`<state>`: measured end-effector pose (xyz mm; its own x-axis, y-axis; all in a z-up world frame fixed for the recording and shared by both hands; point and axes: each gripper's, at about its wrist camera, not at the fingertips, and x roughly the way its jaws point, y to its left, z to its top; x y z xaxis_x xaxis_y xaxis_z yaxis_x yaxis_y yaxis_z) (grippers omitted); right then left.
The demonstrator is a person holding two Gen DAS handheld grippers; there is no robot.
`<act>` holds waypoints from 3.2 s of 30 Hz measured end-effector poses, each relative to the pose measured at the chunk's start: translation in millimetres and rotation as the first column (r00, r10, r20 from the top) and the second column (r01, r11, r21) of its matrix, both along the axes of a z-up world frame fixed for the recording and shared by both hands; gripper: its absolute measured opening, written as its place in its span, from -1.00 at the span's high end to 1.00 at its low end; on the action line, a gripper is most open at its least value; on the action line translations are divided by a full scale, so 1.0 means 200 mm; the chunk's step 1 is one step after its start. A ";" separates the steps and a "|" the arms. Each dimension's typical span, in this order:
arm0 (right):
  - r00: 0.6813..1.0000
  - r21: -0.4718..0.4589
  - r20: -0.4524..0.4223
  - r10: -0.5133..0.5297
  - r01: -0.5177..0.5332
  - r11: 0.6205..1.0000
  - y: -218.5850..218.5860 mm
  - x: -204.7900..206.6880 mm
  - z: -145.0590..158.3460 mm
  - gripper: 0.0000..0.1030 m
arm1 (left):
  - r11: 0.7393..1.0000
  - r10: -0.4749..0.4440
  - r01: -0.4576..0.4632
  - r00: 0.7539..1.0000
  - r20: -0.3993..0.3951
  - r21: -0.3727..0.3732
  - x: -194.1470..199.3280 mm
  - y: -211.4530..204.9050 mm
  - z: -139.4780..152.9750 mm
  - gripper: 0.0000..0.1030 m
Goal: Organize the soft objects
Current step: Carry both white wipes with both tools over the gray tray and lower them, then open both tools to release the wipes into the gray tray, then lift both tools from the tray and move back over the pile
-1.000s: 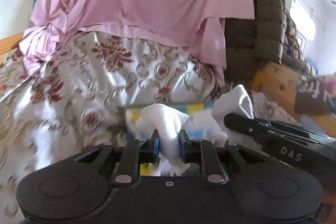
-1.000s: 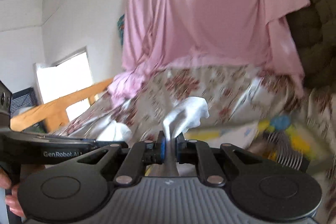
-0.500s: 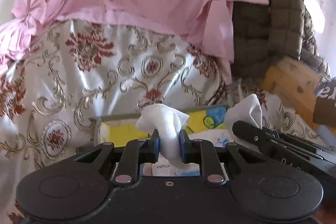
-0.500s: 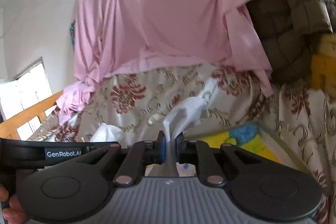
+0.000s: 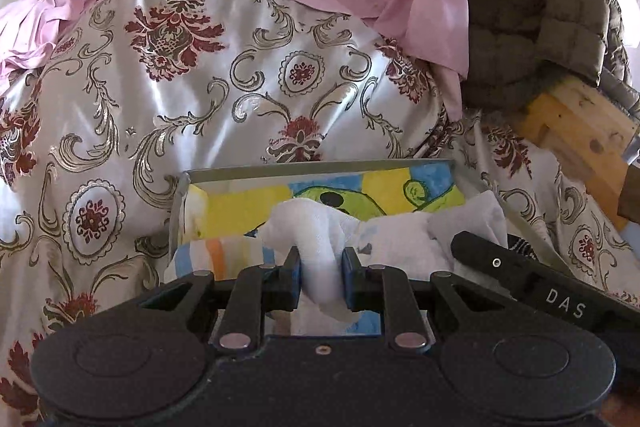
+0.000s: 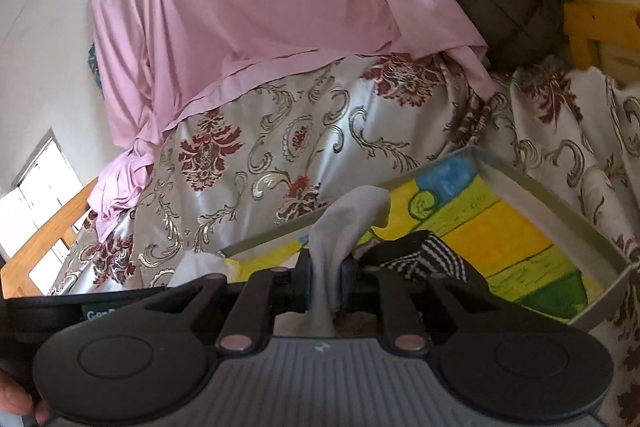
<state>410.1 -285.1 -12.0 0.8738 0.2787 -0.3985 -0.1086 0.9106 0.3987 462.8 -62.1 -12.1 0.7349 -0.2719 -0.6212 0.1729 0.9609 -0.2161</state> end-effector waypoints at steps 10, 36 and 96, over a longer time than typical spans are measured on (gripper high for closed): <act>1.000 -0.018 0.005 -0.018 0.018 1.000 0.00 -0.01 0.01 0.54 | 0.999 0.008 -0.008 1.000 0.003 0.043 -0.01 -0.04 0.01 0.26; 0.984 -0.074 0.174 -0.041 0.055 0.996 -0.06 -0.39 0.37 -0.89 | 0.969 0.229 -0.243 0.954 0.192 0.053 -0.42 0.06 0.36 -0.87; 0.981 -0.342 0.034 -0.191 0.191 0.920 0.25 -1.63 0.12 -0.99 | 0.952 0.268 -0.294 0.937 0.225 0.090 -1.84 0.31 0.07 -0.98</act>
